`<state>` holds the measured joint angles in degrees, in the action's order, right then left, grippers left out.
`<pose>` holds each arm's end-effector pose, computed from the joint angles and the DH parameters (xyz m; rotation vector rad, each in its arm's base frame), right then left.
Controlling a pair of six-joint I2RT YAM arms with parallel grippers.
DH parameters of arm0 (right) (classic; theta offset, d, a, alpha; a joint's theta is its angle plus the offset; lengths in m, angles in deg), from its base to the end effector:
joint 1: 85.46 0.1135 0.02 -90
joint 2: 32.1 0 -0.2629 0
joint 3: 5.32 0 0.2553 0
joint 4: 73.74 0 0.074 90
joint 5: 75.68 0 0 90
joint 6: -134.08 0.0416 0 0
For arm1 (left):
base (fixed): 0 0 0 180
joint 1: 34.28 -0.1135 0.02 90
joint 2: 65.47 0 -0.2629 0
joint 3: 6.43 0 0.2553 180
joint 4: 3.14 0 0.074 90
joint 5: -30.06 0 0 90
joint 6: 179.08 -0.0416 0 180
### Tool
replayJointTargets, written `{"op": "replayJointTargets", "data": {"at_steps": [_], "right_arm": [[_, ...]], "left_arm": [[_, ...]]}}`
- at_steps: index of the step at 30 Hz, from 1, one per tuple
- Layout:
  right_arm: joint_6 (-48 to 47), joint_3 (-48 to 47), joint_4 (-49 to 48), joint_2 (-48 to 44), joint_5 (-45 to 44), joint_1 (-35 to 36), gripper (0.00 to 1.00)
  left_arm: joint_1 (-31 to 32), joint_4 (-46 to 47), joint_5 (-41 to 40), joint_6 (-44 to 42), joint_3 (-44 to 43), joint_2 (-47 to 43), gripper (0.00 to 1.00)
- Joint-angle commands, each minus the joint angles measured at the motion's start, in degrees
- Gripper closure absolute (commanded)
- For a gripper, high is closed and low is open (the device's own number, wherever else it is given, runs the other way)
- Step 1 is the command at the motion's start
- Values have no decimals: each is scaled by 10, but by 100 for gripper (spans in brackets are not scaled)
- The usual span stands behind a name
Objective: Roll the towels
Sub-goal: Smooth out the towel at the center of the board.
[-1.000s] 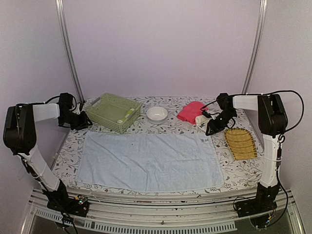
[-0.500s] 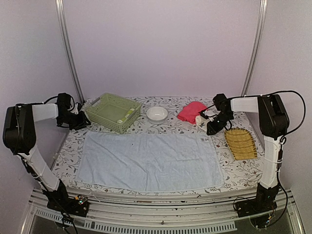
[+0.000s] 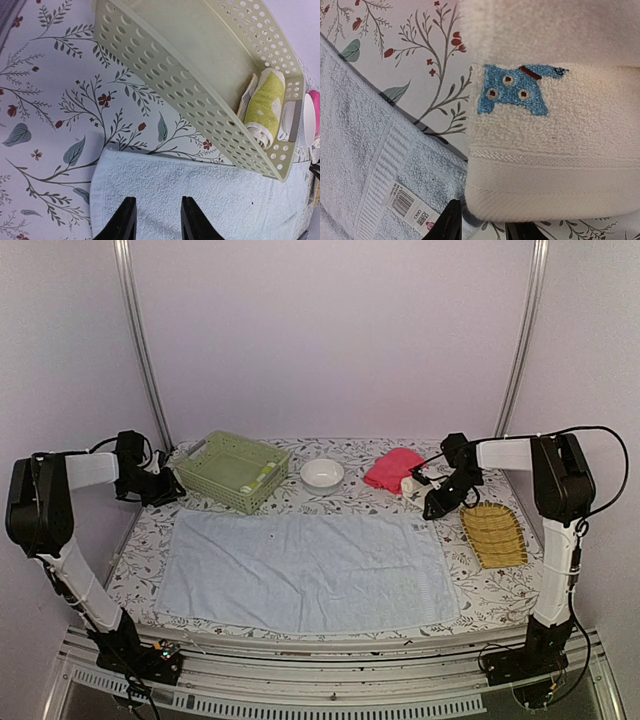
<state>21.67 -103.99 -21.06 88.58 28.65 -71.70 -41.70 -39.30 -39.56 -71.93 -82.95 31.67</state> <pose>0.4065 0.1101 0.1337 -0.9270 2.6841 0.3271 0.3524 0.0313 0.1899 -0.4085 2.5177 -0.5206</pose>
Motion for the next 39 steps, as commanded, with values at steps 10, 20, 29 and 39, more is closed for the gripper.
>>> {"op": "replayJointTargets", "data": {"at_steps": [10,20,29,39], "right_arm": [[4,48,12,44,-81,36,71],[0,65,6,-10,-66,20,96],[-17,91,-22,-30,12,1,96],[-17,85,-28,-25,35,1,96]], "left_arm": [[-11,6,8,-1,4,-8,67],[-15,6,-4,0,8,5,62],[-15,0,-32,-17,8,36,54],[-2,-7,-74,-14,-30,95,64]]}}
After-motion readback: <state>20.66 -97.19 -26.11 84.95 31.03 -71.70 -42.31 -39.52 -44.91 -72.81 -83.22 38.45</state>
